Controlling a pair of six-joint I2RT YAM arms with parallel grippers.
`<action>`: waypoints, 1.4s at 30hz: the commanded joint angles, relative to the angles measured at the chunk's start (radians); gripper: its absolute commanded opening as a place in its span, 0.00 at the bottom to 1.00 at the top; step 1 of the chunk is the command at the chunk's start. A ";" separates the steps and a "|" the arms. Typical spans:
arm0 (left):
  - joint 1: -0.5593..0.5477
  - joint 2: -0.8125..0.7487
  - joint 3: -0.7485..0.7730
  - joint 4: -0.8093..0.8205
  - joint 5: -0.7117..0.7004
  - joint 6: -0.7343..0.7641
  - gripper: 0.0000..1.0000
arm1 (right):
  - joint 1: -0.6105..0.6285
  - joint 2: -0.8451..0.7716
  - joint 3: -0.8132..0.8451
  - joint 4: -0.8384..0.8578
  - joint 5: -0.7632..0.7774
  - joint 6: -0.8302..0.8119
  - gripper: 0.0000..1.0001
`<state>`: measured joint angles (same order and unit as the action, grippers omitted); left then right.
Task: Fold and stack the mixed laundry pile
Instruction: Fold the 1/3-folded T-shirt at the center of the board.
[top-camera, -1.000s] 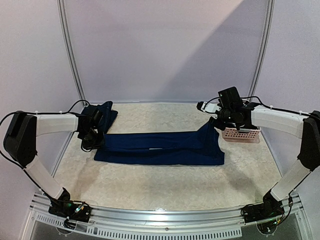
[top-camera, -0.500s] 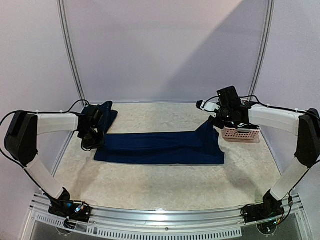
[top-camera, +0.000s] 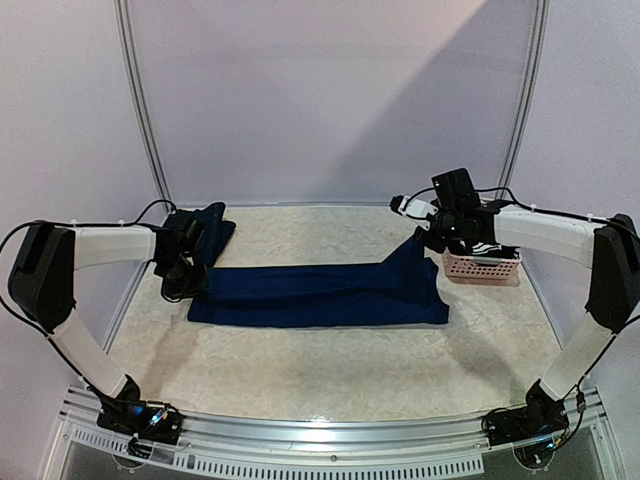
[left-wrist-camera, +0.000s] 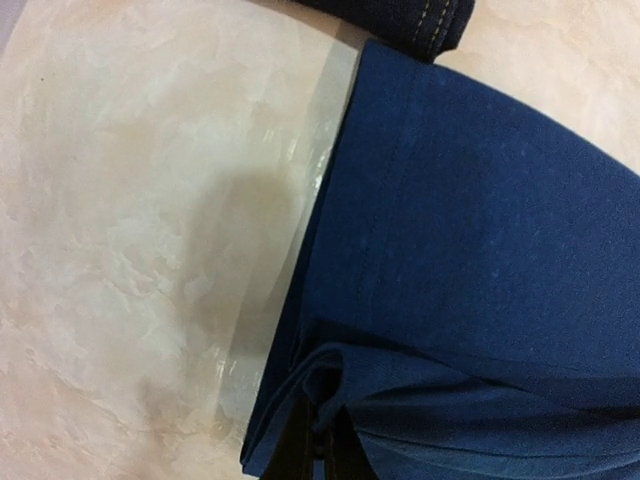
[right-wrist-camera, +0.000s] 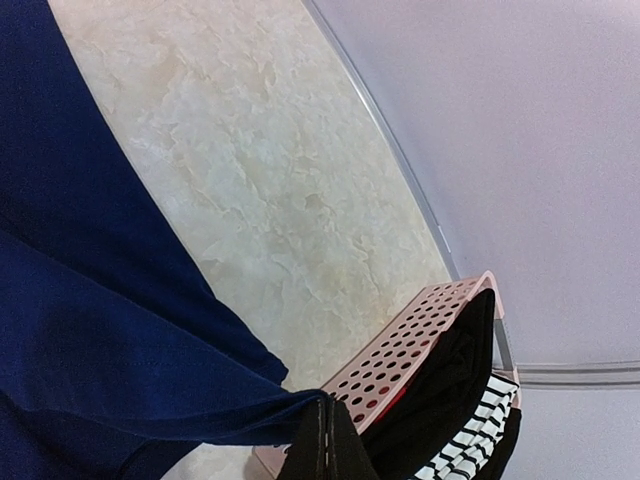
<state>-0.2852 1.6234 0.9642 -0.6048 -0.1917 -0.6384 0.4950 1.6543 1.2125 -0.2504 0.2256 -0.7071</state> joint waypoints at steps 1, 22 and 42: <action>0.023 0.019 0.042 -0.003 -0.017 -0.009 0.00 | -0.009 0.033 0.025 0.016 0.006 0.018 0.00; 0.063 0.116 0.042 0.026 0.008 -0.041 0.00 | -0.009 0.104 0.069 0.025 0.012 0.015 0.00; 0.026 -0.115 -0.009 0.068 0.108 0.005 0.36 | -0.031 0.021 0.177 -0.415 -0.247 0.213 0.38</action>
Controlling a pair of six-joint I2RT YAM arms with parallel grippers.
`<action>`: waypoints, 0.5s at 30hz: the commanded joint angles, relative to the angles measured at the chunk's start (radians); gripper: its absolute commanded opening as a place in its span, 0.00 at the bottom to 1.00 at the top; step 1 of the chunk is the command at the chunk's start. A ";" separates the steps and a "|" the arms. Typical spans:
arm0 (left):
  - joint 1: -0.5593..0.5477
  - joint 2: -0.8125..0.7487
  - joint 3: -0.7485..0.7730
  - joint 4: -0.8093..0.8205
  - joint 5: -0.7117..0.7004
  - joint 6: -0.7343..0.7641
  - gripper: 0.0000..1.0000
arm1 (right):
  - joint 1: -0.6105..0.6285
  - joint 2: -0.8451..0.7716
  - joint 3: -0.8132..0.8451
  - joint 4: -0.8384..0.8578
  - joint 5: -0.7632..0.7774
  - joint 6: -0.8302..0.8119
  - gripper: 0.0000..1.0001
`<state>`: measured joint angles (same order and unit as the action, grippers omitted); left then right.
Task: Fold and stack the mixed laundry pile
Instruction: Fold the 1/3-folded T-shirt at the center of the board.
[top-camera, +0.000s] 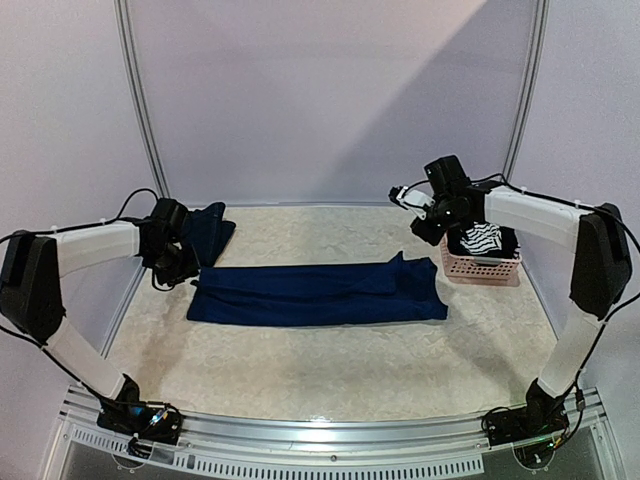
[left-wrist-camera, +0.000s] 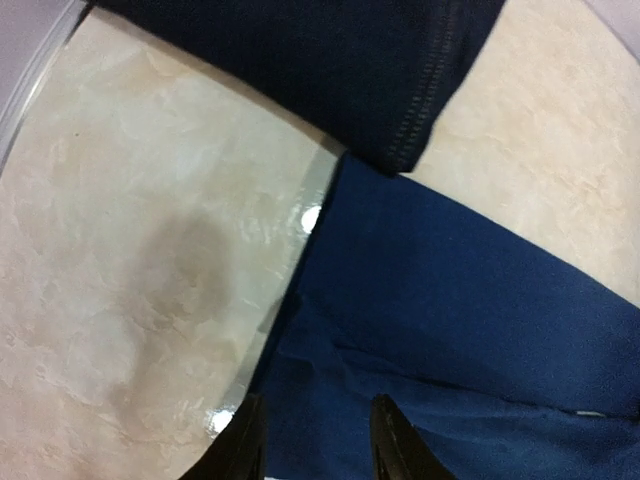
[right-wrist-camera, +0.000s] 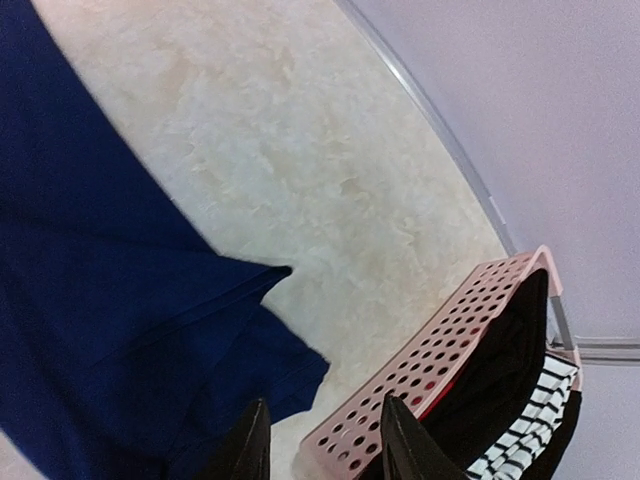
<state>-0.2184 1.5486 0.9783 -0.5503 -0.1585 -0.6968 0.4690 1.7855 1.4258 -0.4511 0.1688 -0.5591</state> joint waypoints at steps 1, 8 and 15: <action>-0.051 -0.036 -0.020 -0.014 0.085 0.077 0.37 | -0.005 -0.128 -0.059 -0.252 -0.241 0.064 0.39; -0.065 -0.008 -0.042 -0.113 0.076 0.112 0.41 | -0.005 -0.187 -0.223 -0.353 -0.332 0.013 0.44; -0.064 0.054 -0.068 -0.092 0.069 0.074 0.43 | -0.004 -0.164 -0.301 -0.337 -0.278 -0.010 0.49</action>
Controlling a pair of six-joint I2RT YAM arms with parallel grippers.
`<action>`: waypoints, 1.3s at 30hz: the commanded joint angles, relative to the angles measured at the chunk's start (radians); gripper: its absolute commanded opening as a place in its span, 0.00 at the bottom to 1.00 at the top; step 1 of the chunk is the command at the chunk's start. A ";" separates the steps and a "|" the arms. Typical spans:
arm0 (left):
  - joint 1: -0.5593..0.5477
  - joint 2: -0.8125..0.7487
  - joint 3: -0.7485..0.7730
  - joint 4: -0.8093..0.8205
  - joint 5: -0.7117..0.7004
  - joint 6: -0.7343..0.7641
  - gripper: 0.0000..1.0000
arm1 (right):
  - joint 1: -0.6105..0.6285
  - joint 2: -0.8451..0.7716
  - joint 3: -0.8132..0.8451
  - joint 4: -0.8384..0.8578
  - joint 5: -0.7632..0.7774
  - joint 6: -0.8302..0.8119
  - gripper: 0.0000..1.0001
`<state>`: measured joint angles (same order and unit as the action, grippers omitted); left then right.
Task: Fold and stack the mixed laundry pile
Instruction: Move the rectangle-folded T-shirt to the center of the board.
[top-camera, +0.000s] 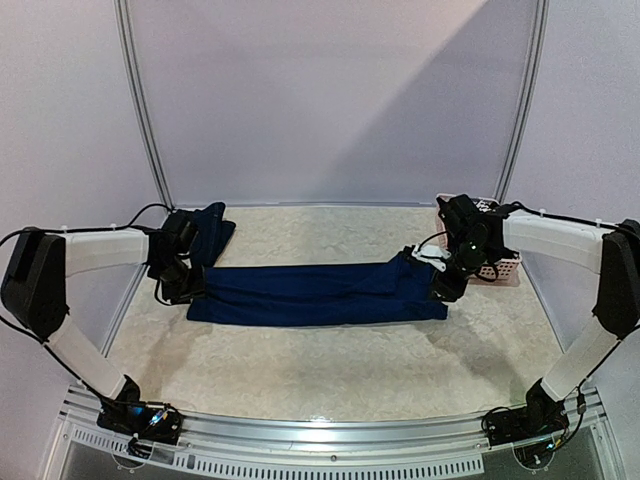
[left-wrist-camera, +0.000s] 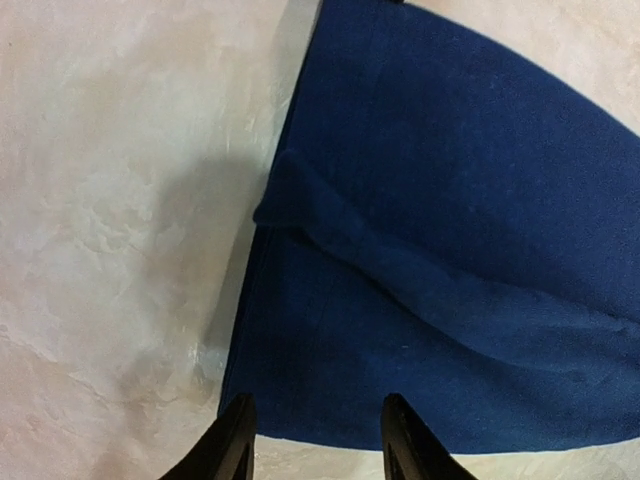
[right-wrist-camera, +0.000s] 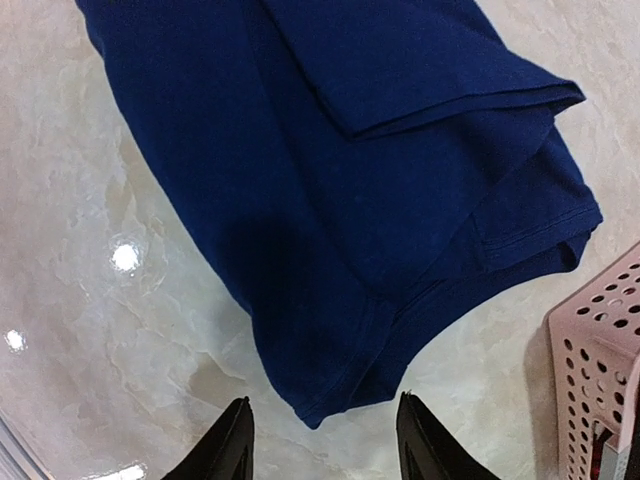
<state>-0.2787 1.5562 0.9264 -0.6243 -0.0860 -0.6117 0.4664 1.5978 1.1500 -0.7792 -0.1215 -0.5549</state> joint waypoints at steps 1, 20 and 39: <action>-0.002 0.051 -0.022 -0.018 -0.009 -0.017 0.43 | -0.002 0.031 -0.030 -0.005 0.019 -0.015 0.49; 0.007 0.066 -0.122 0.044 -0.025 -0.014 0.00 | -0.021 0.187 -0.081 0.029 0.095 -0.065 0.22; -0.239 -0.469 -0.404 -0.237 0.078 -0.319 0.11 | -0.024 -0.115 -0.307 -0.140 0.165 -0.217 0.33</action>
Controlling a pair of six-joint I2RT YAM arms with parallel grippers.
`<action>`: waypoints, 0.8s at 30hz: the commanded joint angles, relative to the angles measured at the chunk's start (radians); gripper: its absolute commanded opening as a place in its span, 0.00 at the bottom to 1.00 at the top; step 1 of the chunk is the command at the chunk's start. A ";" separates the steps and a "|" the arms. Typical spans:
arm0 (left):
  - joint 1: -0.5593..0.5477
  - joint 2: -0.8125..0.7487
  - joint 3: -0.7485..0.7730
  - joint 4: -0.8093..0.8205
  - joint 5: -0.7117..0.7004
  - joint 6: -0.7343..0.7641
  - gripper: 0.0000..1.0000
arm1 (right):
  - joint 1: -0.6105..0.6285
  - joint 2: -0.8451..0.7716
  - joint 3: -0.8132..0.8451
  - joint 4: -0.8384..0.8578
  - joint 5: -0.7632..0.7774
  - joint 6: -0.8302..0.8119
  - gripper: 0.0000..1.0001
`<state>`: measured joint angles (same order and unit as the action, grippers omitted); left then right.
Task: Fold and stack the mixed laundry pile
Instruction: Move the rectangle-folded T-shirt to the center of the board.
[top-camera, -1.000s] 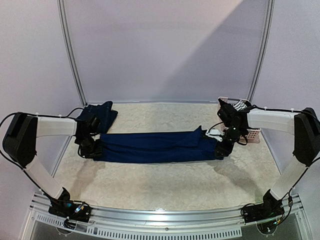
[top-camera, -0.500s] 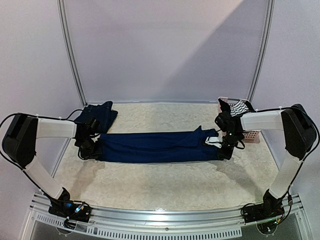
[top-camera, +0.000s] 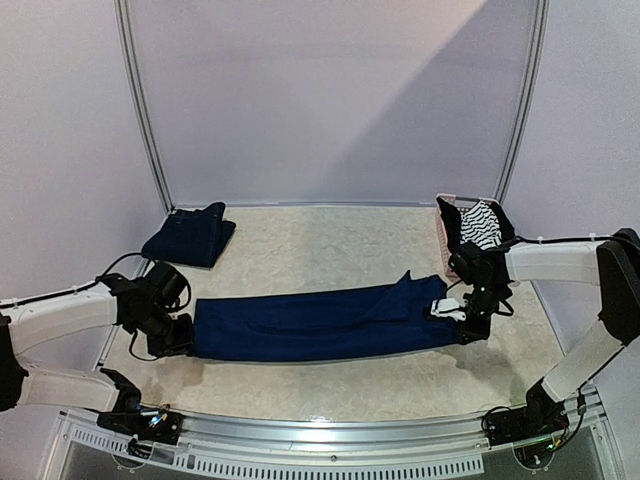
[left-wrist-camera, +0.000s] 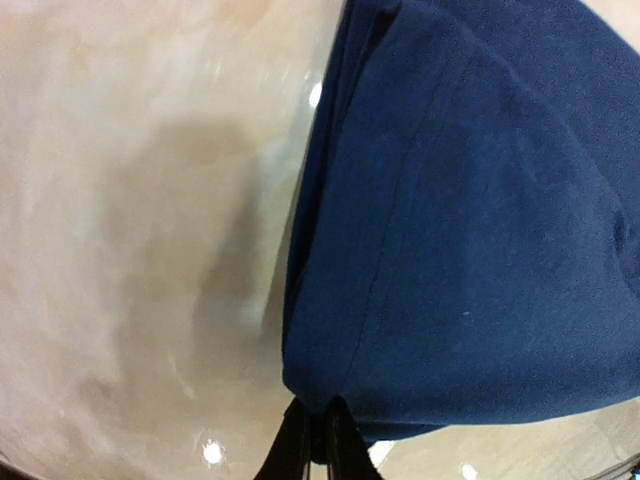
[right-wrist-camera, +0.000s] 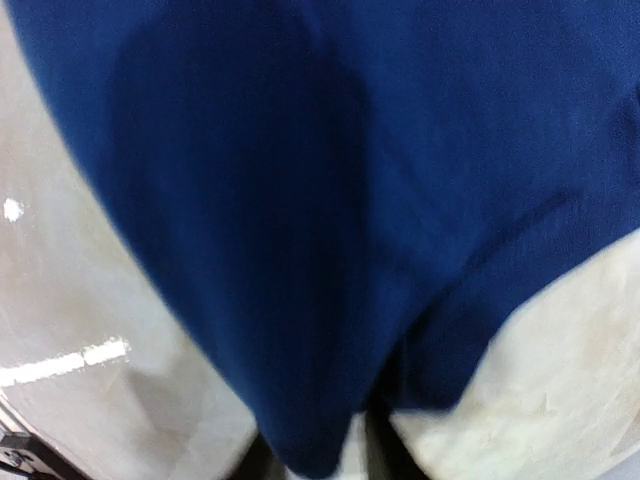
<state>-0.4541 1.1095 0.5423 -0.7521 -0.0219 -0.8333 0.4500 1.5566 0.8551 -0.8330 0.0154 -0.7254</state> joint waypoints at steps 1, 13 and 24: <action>-0.083 -0.031 -0.003 -0.134 0.014 -0.099 0.19 | -0.007 -0.098 0.002 -0.118 0.011 -0.055 0.38; -0.235 0.052 0.370 -0.061 -0.117 0.194 0.29 | -0.007 -0.095 0.298 -0.113 -0.279 0.029 0.47; -0.274 0.112 0.337 0.068 -0.110 0.124 0.29 | 0.063 0.267 0.438 -0.057 -0.264 0.139 0.38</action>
<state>-0.7029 1.2434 0.9115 -0.7380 -0.1143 -0.6910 0.4850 1.7641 1.2541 -0.8986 -0.2424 -0.6350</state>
